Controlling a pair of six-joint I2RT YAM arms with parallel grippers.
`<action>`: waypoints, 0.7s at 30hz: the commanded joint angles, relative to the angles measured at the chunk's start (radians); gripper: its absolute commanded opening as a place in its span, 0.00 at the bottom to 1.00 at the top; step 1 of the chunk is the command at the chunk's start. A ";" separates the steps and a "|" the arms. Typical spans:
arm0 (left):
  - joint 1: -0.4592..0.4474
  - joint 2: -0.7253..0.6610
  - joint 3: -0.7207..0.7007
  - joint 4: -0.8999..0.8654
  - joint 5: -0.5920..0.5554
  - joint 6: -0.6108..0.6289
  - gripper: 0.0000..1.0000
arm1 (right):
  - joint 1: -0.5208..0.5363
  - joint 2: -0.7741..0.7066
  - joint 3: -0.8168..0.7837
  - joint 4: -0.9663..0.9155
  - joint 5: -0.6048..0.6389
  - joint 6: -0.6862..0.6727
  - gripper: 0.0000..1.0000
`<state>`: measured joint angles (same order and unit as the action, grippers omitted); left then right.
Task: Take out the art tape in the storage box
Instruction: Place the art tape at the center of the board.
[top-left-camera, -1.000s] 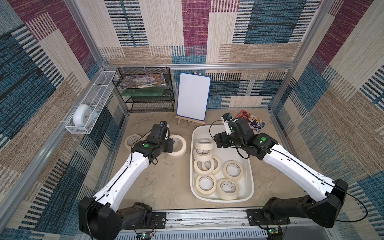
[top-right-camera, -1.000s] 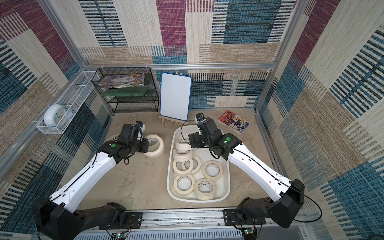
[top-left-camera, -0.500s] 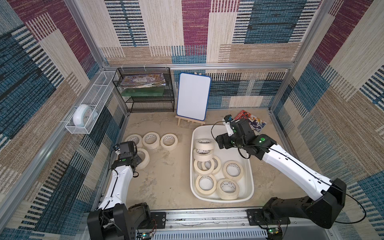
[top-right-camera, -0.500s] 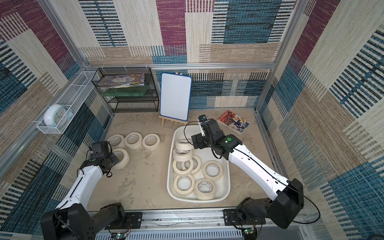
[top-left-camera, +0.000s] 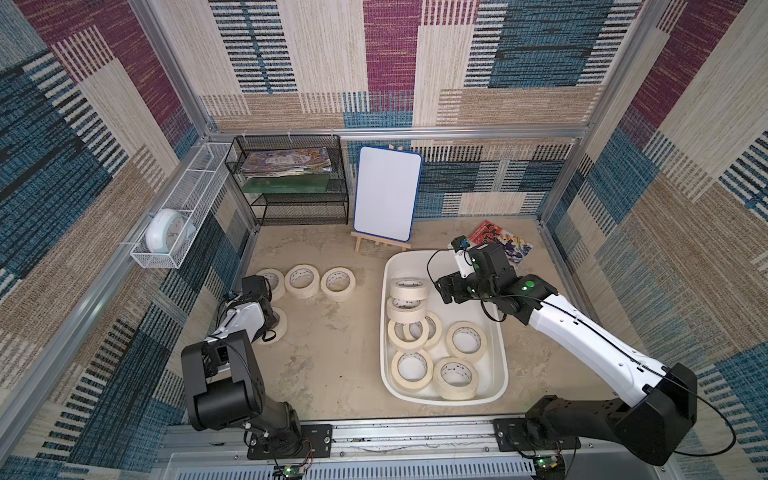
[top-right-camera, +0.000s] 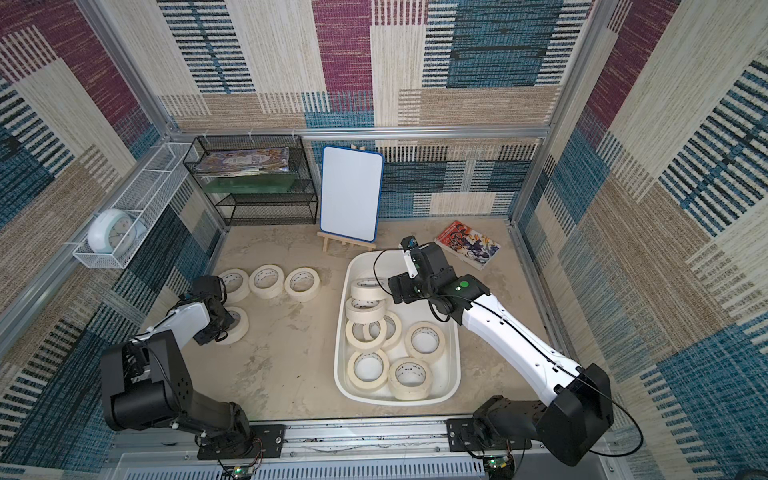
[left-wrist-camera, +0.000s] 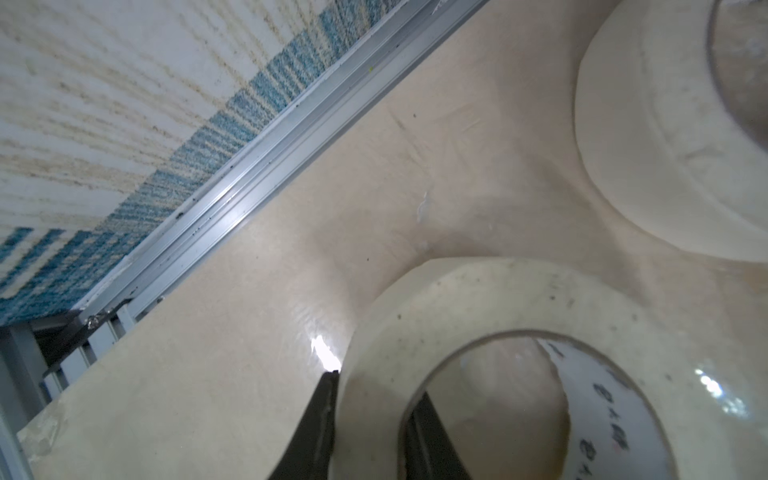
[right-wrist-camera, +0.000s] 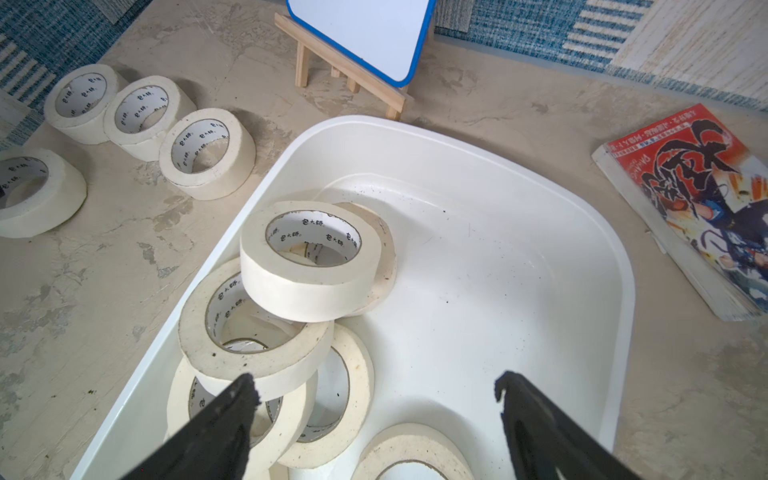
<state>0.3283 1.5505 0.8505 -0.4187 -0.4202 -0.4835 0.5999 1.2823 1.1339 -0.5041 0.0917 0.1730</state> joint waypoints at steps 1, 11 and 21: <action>0.006 0.055 0.034 0.042 -0.051 0.056 0.00 | 0.001 -0.008 -0.009 0.004 -0.014 0.003 0.94; 0.007 0.160 0.090 0.051 -0.021 0.109 0.21 | -0.002 -0.015 -0.037 -0.034 -0.009 0.031 0.94; -0.003 0.069 0.108 -0.015 -0.029 0.145 0.94 | -0.002 -0.008 -0.032 -0.120 0.001 0.060 0.94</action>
<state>0.3309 1.6596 0.9543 -0.4004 -0.4385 -0.3553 0.5972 1.2758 1.1034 -0.5617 0.0742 0.2119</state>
